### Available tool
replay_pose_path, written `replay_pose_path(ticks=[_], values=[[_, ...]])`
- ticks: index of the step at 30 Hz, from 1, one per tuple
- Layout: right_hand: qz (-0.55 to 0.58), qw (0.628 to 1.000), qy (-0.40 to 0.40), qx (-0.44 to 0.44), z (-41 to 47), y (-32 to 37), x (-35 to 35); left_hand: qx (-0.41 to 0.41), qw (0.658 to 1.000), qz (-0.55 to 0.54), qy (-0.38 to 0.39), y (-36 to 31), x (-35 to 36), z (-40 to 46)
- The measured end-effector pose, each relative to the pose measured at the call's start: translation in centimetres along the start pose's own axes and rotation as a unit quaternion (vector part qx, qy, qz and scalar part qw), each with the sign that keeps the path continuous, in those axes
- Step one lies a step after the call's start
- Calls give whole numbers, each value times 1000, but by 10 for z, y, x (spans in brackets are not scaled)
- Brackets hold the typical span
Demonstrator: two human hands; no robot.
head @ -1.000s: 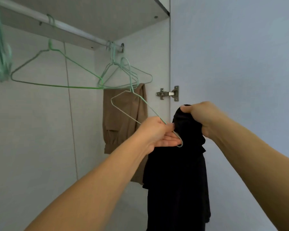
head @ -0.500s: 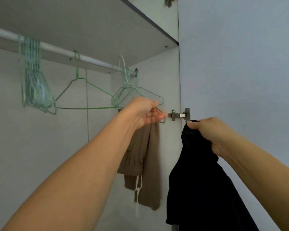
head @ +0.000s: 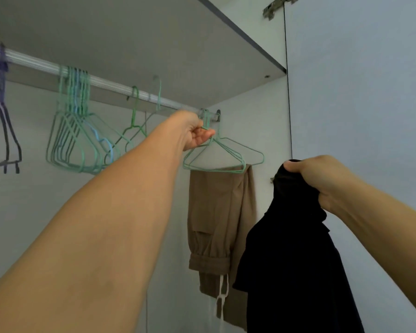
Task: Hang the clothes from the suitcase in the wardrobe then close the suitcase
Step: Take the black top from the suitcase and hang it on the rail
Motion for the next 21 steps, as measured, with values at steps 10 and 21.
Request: replay_pose_path(ticks=[10, 21], values=[[30, 1000, 6, 0, 4, 1, 48, -18, 995, 73, -71, 26, -21, 18], [-13, 1000, -21, 3, 3, -2, 42, 462, 768, 344, -281, 41, 48, -39]])
Point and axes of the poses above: each hand's wrist, its own z-axis towards the middle knuckle, its own x-axis out of the palm, y = z × x, the point moved 5 cm from there along z, towards the middle knuckle, and after that the axes turned 12 degrees about -x, right-handed, at the moved point
